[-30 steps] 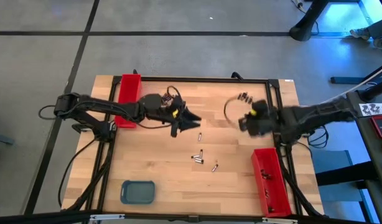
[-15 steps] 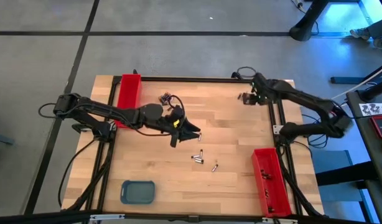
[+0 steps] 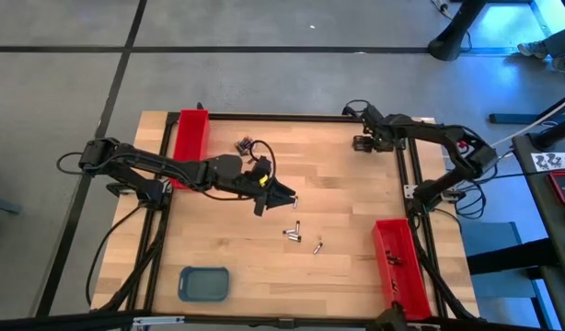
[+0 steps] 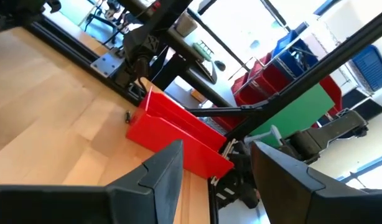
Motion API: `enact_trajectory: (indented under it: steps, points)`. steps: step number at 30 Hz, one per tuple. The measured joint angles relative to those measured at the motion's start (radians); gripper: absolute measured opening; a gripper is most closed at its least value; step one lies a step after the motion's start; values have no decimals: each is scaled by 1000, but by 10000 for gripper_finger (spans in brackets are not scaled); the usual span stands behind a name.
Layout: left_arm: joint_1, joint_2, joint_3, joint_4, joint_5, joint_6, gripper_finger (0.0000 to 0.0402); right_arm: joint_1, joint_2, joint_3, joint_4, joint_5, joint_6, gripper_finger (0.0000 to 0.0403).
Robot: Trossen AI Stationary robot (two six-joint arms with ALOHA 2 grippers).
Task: Sort batteries
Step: Put the large black battery into the blue bin
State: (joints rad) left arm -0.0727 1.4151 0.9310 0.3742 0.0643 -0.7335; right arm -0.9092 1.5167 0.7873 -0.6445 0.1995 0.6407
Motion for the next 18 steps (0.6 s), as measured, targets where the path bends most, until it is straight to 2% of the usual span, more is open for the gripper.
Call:
enact_trajectory:
  steps: [8,14,18]
  points:
    - [1,0,0,0,0,0,176,5,12,3,19,13,6,186]
    - [3,0,0,1,0,12,176,6,12,3,34,-82,-48,186]
    - [3,0,0,0,0,24,176,5,12,19,17,-93,-42,186]
